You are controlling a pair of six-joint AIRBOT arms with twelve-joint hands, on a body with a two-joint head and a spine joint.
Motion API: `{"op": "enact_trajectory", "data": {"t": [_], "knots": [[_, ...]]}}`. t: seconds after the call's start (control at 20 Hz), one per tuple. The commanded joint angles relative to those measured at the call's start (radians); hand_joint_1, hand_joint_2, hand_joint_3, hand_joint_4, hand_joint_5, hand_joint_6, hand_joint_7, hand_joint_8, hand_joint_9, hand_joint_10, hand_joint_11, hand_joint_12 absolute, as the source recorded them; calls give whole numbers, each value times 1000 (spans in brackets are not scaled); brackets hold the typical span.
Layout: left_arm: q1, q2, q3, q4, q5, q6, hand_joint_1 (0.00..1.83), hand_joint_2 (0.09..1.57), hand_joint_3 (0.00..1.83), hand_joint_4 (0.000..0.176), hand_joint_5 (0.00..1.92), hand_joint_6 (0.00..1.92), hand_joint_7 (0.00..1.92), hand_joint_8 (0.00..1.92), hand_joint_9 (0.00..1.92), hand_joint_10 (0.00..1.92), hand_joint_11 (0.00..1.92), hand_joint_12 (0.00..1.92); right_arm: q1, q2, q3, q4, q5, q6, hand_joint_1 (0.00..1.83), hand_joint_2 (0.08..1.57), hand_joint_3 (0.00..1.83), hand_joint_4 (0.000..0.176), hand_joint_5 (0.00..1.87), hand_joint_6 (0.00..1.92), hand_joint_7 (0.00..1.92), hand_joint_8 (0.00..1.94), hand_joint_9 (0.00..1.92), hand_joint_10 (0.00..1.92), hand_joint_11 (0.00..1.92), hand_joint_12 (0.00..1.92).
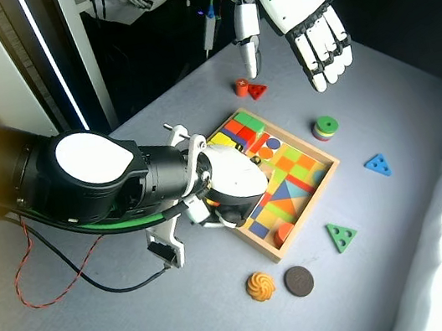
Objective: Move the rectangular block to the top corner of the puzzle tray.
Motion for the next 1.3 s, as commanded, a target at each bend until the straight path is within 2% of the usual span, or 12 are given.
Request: {"op": "enact_trajectory", "data": {"t": [0.0,0.1,0.2,0.25,0.35,0.4,0.5,0.75,0.9,0.95,1.05,1.25], "knots": [[-11,11,-3,75,0,5,4,1207,0,0,178,0,187,0,175,0,8,340,10,10,2,25,10,0,1415,618,1352,0,242,443,910,1854,1481,1921,1611,1921],[-11,11,-3,76,0,5,0,1211,2,0,168,2,172,1,162,0,2,344,12,10,2,22,10,0,1745,773,778,0,244,553,1194,1938,1496,1921,1649,1921],[-11,11,-3,77,-1,5,0,1199,0,0,155,0,147,0,142,1,0,309,18,10,2,21,10,0,1416,696,1197,0,350,752,859,1828,1284,1921,1365,1921],[-11,11,-3,77,-1,5,0,1203,0,0,146,0,145,0,141,0,0,307,20,10,2,20,10,1,1709,772,826,0,207,743,1017,1843,1263,1921,1312,1921],[-11,11,-3,77,-1,5,0,1208,1,0,154,5,158,8,151,6,7,310,25,10,2,20,11,1,1694,509,1247,0,149,476,893,1636,1001,1660,1001,1839],[-11,11,-3,77,-1,5,0,1207,1,0,154,5,159,7,151,6,5,312,27,10,2,19,11,1,1687,589,1076,0,123,494,836,1521,969,1560,883,1804],[-11,11,-3,77,-1,5,0,1200,0,0,156,4,159,5,147,3,3,316,33,10,2,14,11,1,1734,900,410,0,113,666,1113,1930,1232,1914,1294,1919],[-11,11,-3,77,-1,5,0,1198,0,0,157,4,159,4,149,3,1,319,42,10,2,2,12,5,1718,986,247,0,54,843,1061,1941,1098,1921,1029,1886],[-12,11,-3,76,-1,5,0,1202,1,0,132,1,131,2,122,2,0,299,50,11,2,-29,21,34,1709,1069,111,0,37,18,1151,1941,1243,1921,1206,1921],[-12,11,-3,75,-1,5,0,1207,3,0,143,5,136,4,127,4,0,304,50,12,2,-29,21,34,1715,652,1011,0,43,7,923,1826,970,1875,910,1777],[-12,11,-3,75,-1,5,2,1214,3,0,149,4,150,5,138,5,0,315,48,14,2,-29,22,35,1704,875,501,0,55,7,1153,1936,1235,1919,1241,1915],[-12,11,-3,75,-1,5,0,1185,0,0,142,2,138,2,126,1,0,293,41,15,2,-84,21,64,1675,1041,202,0,48,0,1135,1941,1250,1921,1252,1921]]}}
